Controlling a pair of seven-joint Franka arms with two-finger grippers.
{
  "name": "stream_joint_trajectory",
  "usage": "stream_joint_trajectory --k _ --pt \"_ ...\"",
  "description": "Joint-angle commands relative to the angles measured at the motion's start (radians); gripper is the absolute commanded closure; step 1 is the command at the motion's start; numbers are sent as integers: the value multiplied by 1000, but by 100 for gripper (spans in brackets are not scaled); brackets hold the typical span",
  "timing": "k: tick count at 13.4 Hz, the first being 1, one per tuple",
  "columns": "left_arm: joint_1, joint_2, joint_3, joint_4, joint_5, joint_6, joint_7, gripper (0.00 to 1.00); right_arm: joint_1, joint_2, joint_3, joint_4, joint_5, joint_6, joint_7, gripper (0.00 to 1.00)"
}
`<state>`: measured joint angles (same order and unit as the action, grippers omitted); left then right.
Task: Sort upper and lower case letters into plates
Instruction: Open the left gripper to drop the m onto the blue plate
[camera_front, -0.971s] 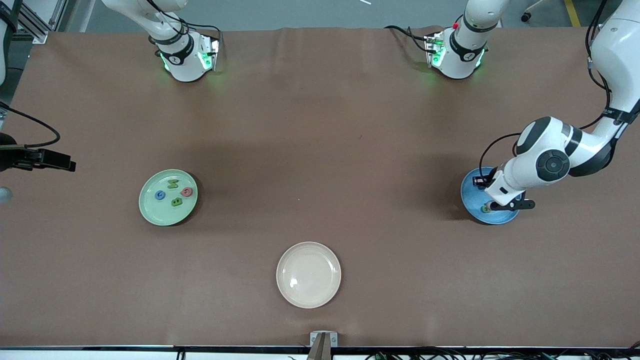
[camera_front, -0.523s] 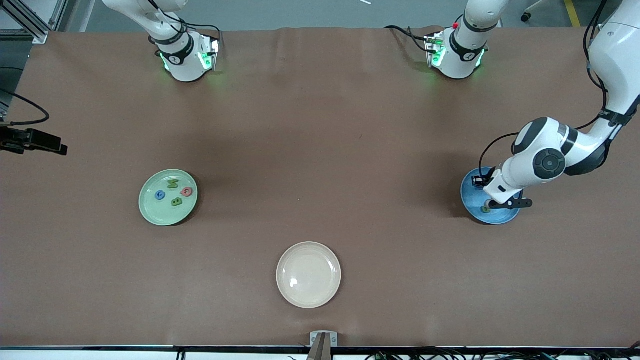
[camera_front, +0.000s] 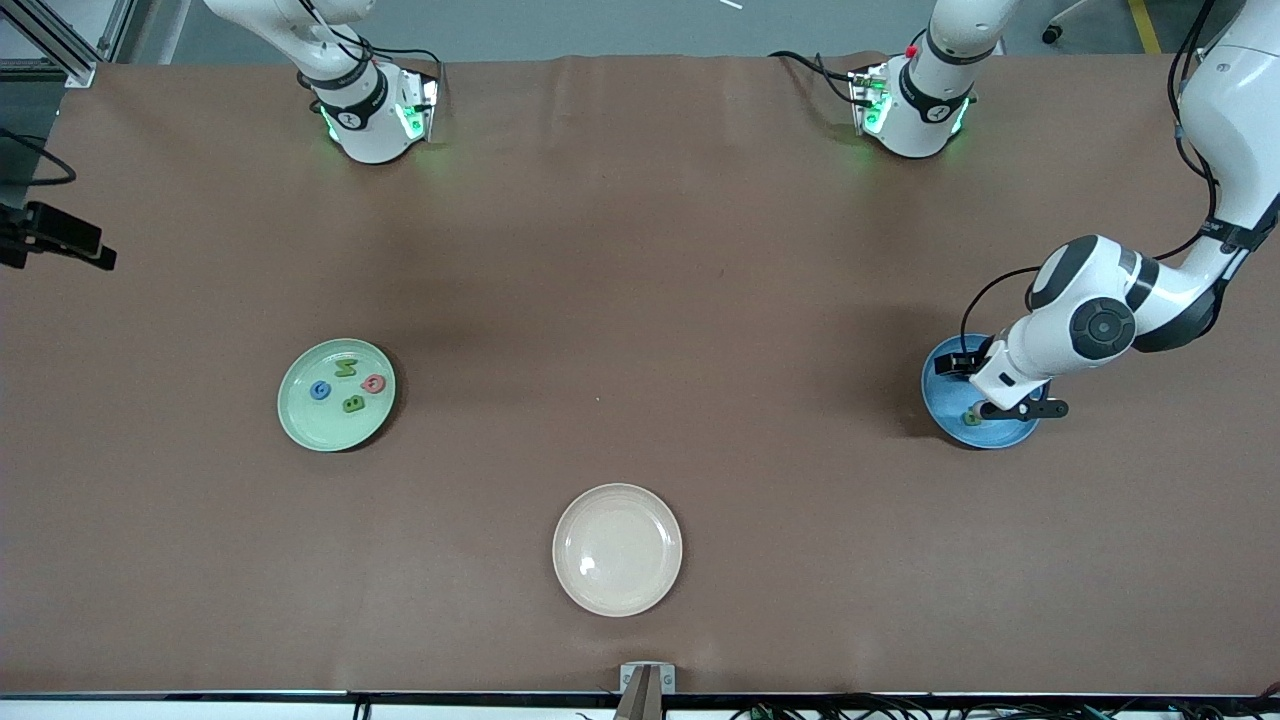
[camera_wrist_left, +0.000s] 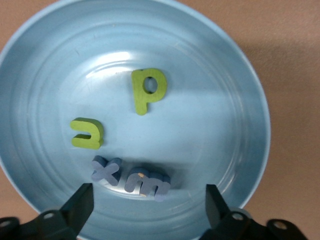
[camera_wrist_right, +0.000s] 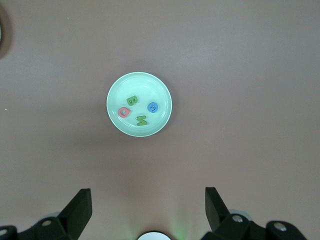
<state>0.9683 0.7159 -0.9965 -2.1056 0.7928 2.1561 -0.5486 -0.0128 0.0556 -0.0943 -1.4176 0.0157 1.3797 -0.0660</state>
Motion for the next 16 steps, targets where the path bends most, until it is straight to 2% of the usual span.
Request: stream_joint_trajectory --k 1,5,6,7,8,9,10,12,14,16 --pt "1 -16 -14 9 11 -1 -4 0 -3 -80 10 -63 -6 2 -6 0" --pt "1 -15 -14 22 3 -1 4 0 5 -134 11 -141 -6 34 -6 0" --pt "-29 -35 -14 24 -13 1 -1 0 4 -141 10 -158 -8 51 -8 0" --pt "-67 -74 -4 25 -89 10 12 0 4 -141 10 -159 -8 53 -8 0" --pt "-103 -94 15 53 -215 10 36 0 7 -141 10 -159 -8 55 -6 0" --pt "-176 -125 66 68 -337 10 99 0 7 -141 11 -165 -6 67 -6 0" --pt "-263 -180 154 79 -451 13 161 0 7 -143 11 -173 -6 81 -6 0" --pt "-510 -301 379 75 -712 11 296 0 7 -143 11 -182 -6 82 -6 0" --pt "-795 -381 645 67 -863 8 355 0 7 -143 11 -188 -6 90 -6 0" --pt "-968 -423 815 65 -961 -19 413 0 7 -146 11 -198 -8 93 -6 0"
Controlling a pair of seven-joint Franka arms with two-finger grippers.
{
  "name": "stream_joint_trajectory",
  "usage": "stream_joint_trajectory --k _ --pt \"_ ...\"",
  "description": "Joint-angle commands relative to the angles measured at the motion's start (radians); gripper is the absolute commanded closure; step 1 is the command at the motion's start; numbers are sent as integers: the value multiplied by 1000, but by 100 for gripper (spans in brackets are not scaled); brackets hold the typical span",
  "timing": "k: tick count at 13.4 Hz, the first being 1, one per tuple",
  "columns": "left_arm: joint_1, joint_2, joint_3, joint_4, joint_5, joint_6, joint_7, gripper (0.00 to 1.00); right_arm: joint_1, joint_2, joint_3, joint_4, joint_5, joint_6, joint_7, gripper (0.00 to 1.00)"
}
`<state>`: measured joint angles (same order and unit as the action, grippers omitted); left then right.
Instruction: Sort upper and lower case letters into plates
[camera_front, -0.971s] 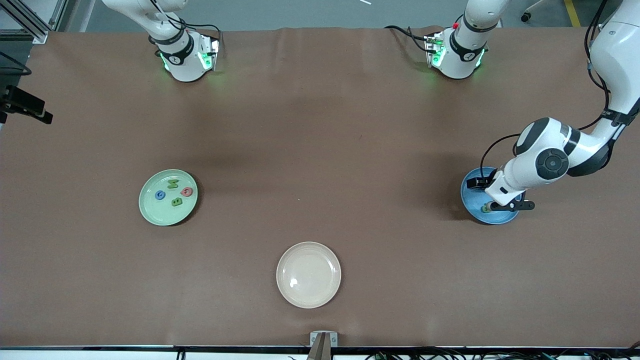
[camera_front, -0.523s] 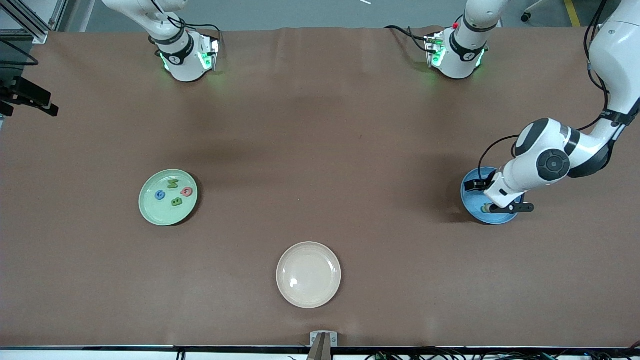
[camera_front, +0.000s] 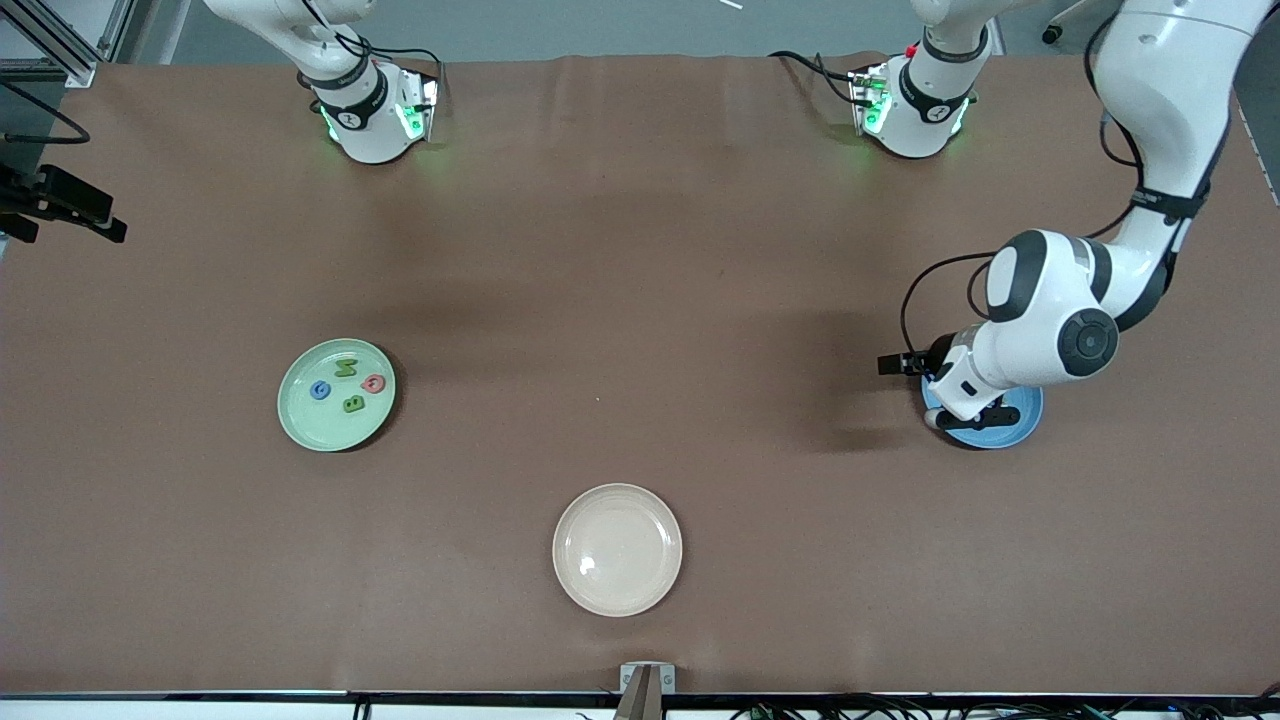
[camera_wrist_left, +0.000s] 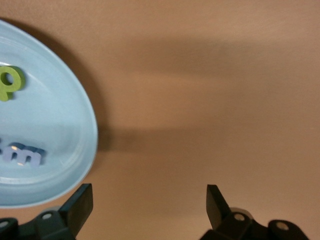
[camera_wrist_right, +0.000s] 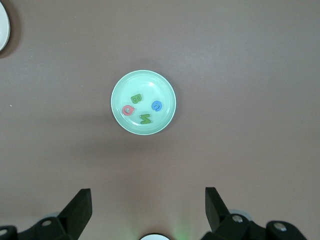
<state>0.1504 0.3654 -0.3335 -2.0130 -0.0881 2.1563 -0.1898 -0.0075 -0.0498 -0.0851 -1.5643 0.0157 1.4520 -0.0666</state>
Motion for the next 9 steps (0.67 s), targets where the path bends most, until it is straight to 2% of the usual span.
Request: stream_joint_trajectory --k 1,2,5,9 --pt "-205 -92 216 -26 -87 -39 62 0 1 -47 2 -59 -6 24 -5 0" --pt "-230 -121 253 -23 -87 -59 64 0 1 -57 2 -75 -6 39 -5 0" --pt "-198 -241 258 -12 -56 -92 58 0 3 -73 2 -99 -8 53 -5 0" --pt "-117 -425 255 52 -50 -159 64 0 7 -70 2 -99 -29 54 -9 0"
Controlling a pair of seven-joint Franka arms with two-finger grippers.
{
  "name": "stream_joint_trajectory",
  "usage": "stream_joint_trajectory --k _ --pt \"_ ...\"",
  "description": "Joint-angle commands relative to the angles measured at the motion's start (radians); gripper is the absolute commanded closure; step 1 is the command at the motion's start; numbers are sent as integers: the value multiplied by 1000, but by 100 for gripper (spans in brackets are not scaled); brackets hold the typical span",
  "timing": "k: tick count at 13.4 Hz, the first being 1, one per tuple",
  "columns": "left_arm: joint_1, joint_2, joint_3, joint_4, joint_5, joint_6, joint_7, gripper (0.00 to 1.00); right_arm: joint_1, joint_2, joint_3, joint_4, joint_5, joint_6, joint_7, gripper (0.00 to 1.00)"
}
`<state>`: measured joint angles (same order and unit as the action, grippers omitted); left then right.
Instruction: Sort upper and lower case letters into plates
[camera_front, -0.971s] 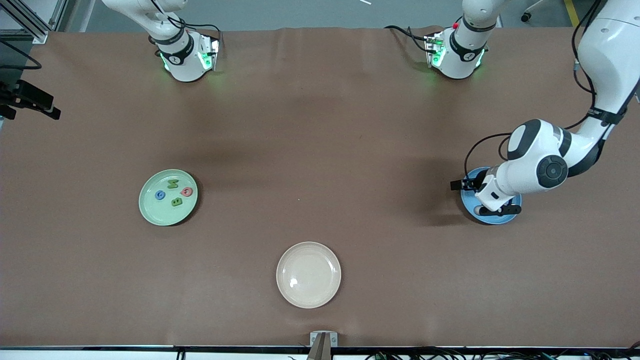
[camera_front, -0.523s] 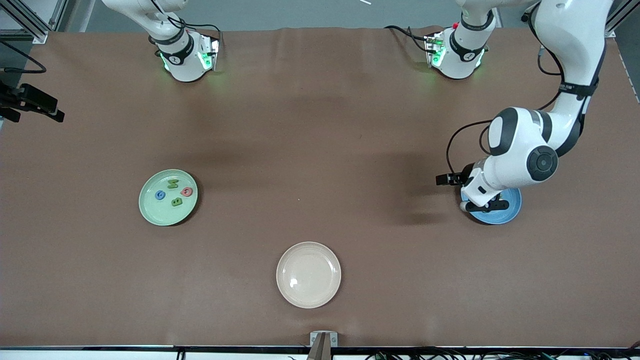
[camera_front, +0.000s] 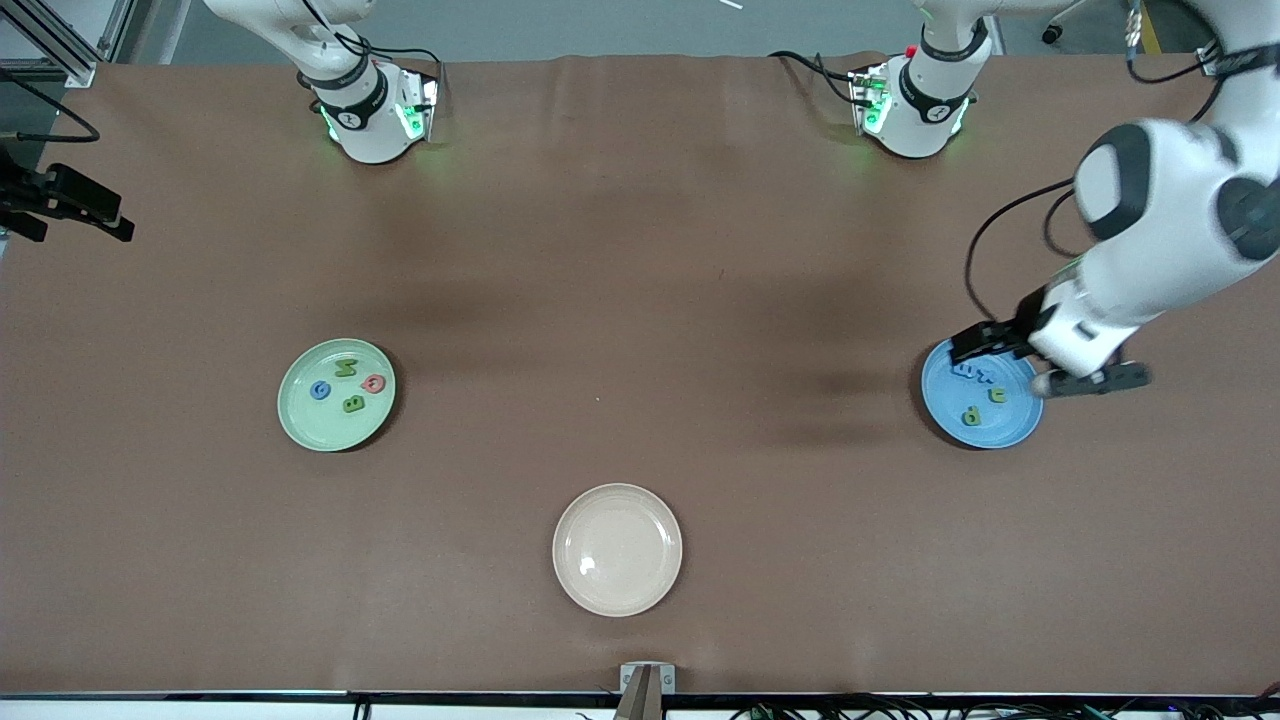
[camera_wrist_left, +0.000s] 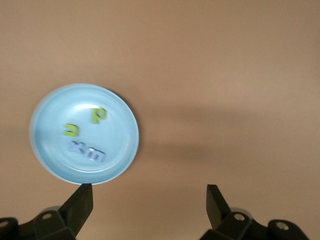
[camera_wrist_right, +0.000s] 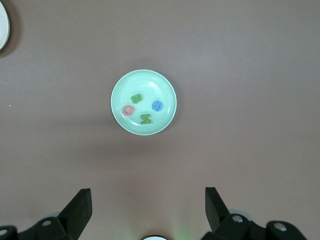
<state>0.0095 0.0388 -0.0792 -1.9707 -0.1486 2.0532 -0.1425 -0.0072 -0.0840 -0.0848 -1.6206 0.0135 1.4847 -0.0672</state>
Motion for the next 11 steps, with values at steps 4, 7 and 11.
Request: stream_joint_trajectory --k 4,7,11 --pt "72 -119 6 307 14 -357 53 0 15 -34 2 -42 -40 16 -8 0" --pt "70 -120 -1 412 133 -421 67 0 15 -34 4 -45 -30 -3 -8 0" --pt "44 -126 -1 432 158 -476 83 0 10 -36 -1 -50 -12 -6 -37 0"
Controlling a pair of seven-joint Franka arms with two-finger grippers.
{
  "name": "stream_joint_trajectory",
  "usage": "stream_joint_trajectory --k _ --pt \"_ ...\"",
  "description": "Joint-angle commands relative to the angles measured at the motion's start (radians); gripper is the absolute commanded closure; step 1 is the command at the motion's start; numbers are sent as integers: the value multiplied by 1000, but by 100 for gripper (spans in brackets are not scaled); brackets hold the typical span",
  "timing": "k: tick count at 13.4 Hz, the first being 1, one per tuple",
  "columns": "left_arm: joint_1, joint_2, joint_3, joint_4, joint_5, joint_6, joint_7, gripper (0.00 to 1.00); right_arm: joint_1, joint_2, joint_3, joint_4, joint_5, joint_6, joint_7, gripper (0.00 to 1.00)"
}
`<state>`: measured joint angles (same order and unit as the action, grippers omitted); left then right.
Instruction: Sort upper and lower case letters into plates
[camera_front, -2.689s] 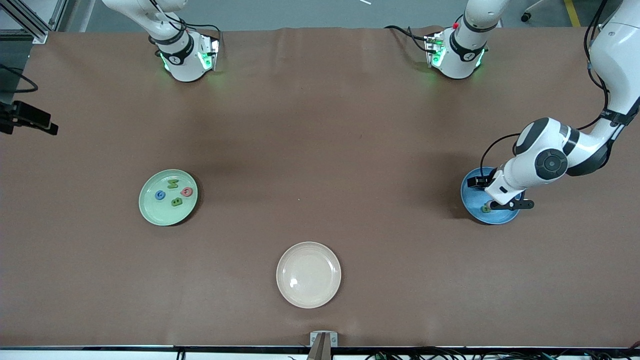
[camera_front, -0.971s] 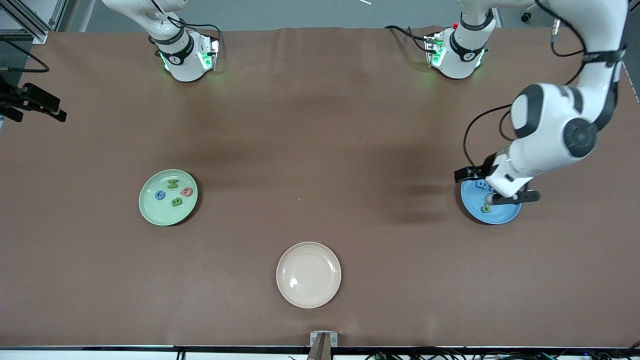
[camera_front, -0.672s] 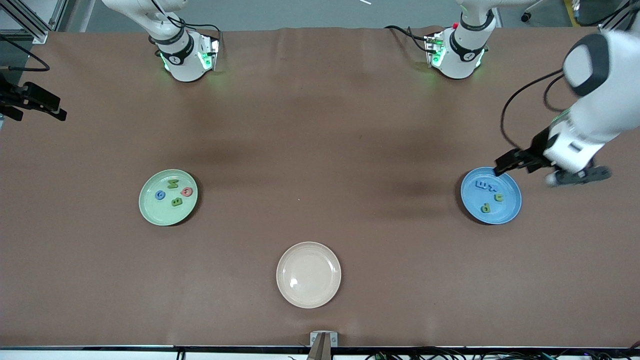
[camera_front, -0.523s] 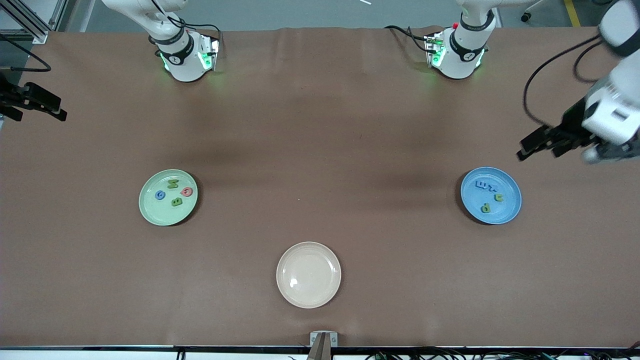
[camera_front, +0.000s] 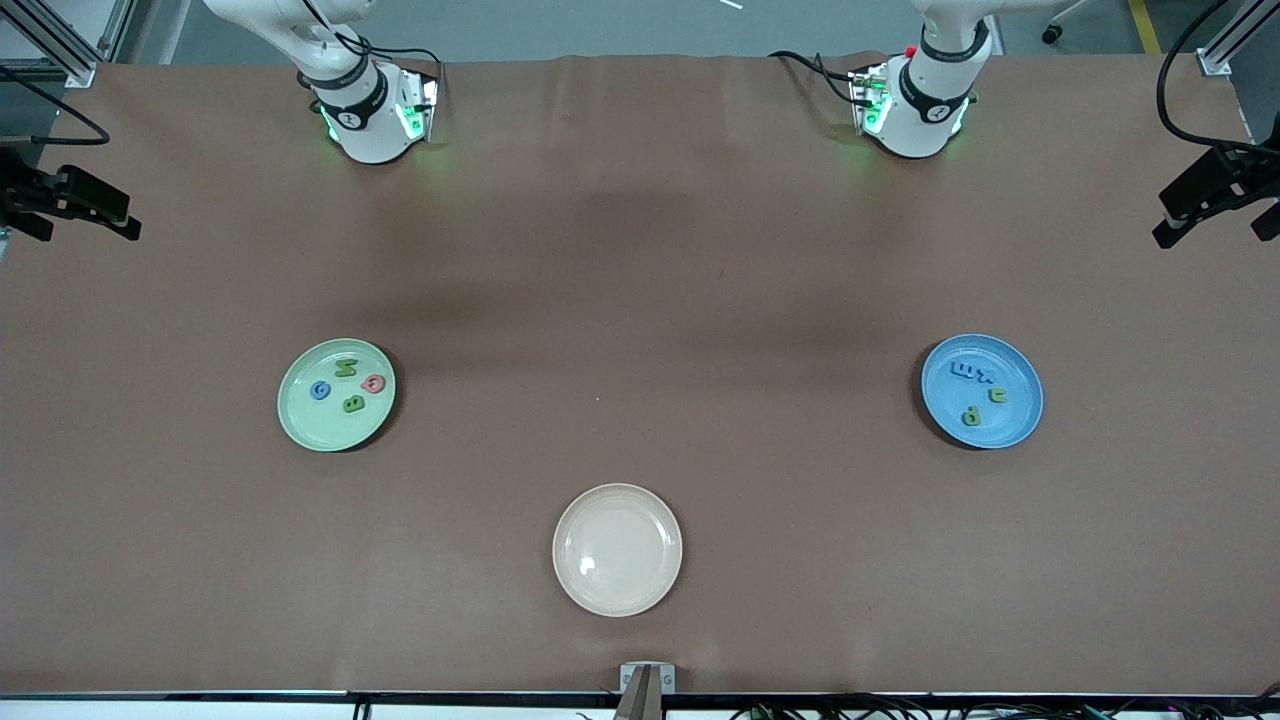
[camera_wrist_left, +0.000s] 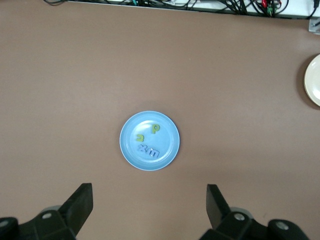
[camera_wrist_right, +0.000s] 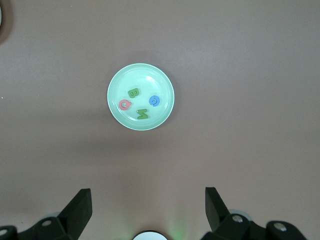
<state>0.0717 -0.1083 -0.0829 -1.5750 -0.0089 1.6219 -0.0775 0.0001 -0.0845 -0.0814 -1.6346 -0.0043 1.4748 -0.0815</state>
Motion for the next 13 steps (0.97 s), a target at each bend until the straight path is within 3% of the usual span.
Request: stream_joint_trajectory --k 1,5,8,13 --pt "-38 19 12 36 17 -72 21 0 -2 -35 -8 -36 24 4 -24 0" --pt "-139 -4 129 30 4 -138 22 0 0 -35 -8 -33 23 22 -32 0" --pt "-159 -16 147 -14 0 -152 22 0 0 -38 -8 -33 18 56 -47 0" --pt "-150 38 144 -7 0 -80 22 0 0 -38 -6 -33 27 55 -55 0"
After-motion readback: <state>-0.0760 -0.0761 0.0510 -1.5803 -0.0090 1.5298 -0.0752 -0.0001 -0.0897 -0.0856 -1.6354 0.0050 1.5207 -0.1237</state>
